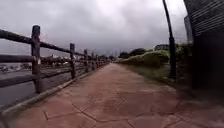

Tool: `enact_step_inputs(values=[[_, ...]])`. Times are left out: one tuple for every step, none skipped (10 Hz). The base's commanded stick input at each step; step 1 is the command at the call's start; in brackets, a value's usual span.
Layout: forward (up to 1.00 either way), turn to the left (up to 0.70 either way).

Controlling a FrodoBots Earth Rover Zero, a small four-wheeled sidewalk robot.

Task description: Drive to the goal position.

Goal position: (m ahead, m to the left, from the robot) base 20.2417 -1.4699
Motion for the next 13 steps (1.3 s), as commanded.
enact_step_inputs(values=[[1.0,0.0],[1.0,0.0],[1.0,0.0],[1.0,0.0],[1.0,0.0],[1.0,0.0],[1.0,0.0],[1.0,0.0],[1.0,0.0],[1.0,0.0],[1.0,0.0],[1.0,0.0],[1.0,0.0]])
